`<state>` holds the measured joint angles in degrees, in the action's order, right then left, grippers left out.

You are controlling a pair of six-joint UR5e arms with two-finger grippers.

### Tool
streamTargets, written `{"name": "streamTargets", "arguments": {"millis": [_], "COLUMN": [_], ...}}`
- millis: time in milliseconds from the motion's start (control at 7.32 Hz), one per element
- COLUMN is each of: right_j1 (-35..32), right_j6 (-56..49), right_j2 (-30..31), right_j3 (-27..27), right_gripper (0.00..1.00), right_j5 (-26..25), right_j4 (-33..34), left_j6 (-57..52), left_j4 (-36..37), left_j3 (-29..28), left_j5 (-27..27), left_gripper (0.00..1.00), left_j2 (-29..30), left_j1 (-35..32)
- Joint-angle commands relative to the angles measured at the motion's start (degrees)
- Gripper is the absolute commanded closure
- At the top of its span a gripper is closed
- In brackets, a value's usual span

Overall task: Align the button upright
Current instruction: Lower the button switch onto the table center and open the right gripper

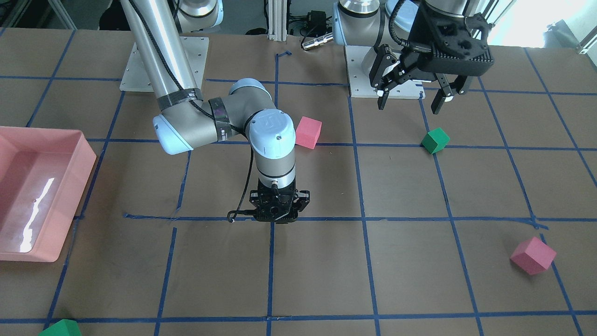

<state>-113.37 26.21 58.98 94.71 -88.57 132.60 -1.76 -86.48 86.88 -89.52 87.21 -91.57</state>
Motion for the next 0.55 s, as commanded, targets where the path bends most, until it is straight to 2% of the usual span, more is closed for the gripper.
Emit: {"name": "streamTargets", "arguments": {"millis": [0,410], "right_j1": [0.0,0.0], "right_j6": [0.0,-0.2], "right_j2": [-0.3,0.0], "right_j3": [0.3,3.0], "right_gripper": [0.64,0.58], "right_j5": [0.6,0.6], "right_j4": [-0.1,0.2], "left_j6": [-0.1,-0.2], "left_j4": [0.2,0.2], "left_j3": [0.0,0.5], "left_j5": [0.1,0.0], "left_gripper": [0.0,0.0], "left_j2": [0.1,0.2], "left_j1": [0.0,0.1]}}
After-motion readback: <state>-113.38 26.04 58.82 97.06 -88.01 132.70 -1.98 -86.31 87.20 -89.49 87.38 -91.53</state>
